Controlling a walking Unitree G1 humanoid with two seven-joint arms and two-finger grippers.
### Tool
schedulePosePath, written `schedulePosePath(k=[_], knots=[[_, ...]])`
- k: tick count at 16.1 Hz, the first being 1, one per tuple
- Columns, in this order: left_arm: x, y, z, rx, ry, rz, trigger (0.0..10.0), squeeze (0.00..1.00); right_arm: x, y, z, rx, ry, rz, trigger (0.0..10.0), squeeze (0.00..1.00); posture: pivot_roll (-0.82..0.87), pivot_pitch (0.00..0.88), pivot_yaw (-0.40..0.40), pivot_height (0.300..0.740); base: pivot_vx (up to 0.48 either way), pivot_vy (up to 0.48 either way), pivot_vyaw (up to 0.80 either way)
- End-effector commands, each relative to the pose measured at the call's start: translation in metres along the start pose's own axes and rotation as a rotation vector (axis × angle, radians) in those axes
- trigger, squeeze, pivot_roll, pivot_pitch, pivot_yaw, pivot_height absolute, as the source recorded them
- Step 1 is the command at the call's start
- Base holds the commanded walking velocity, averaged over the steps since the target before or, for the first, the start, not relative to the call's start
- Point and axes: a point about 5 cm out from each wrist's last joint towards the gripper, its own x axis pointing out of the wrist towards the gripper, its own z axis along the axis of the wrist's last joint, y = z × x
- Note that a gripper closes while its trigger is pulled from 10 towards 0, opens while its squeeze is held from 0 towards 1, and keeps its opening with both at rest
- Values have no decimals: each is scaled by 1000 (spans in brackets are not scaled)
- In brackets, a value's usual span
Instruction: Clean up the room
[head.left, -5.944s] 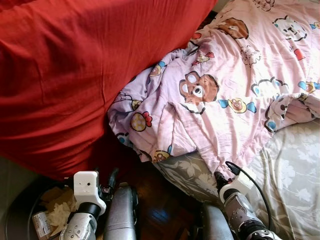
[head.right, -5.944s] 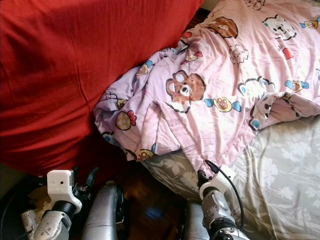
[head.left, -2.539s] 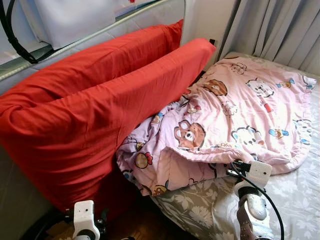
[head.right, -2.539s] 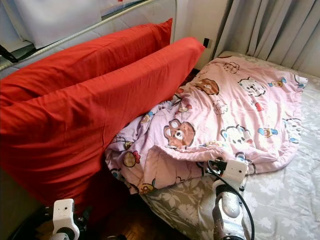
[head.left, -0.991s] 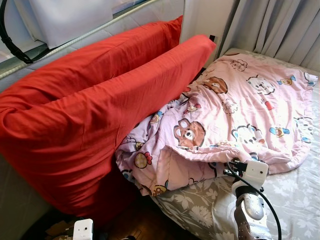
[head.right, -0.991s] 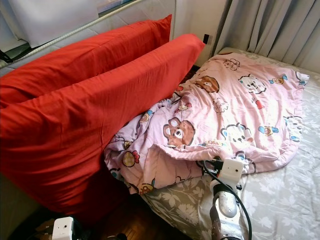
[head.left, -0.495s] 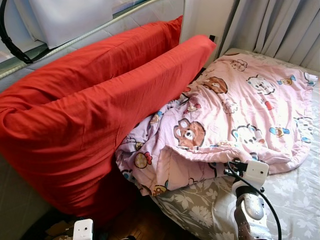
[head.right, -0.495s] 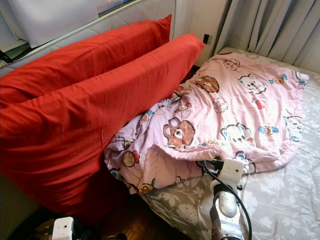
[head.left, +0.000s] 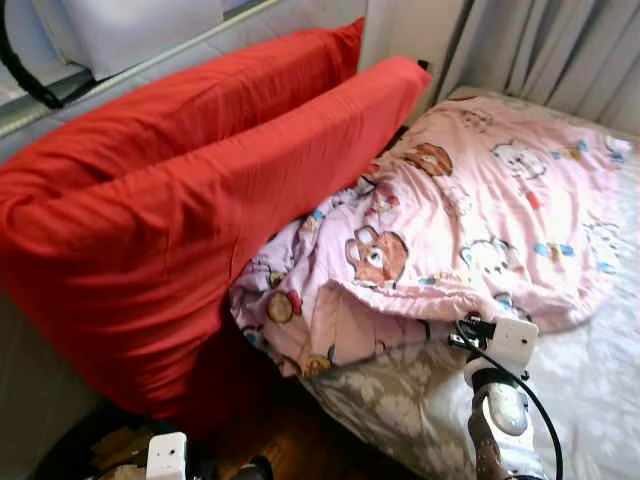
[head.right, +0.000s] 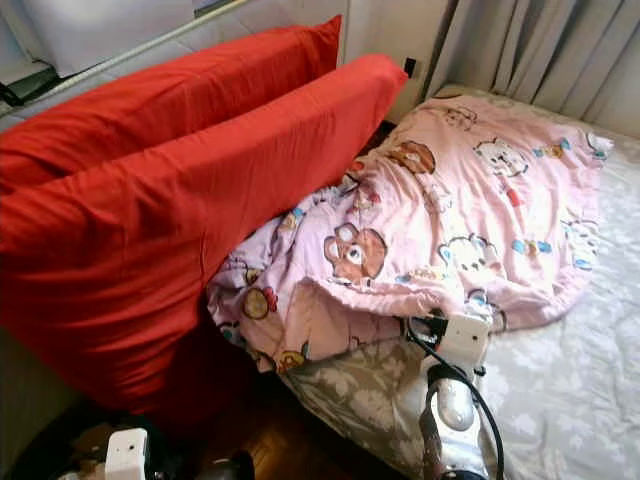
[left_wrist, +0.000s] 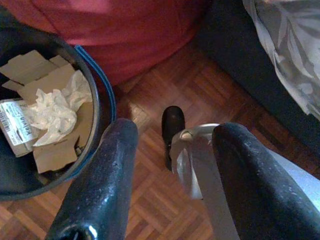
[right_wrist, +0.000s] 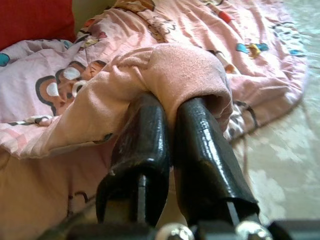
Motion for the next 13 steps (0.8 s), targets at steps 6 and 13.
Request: schedulePosePath(k=[6,13], knots=[[-5,4,-12,15,44,8,10000,0,3,-15,12,-22,-58,-89,10000,0,65,140,-25,740,-253,0,0],[-5,5,-12,31,47,-1,10000,0,14,-58,55,-74,-203,-339,10000,0,62,142,-20,740,-254,0,0]])
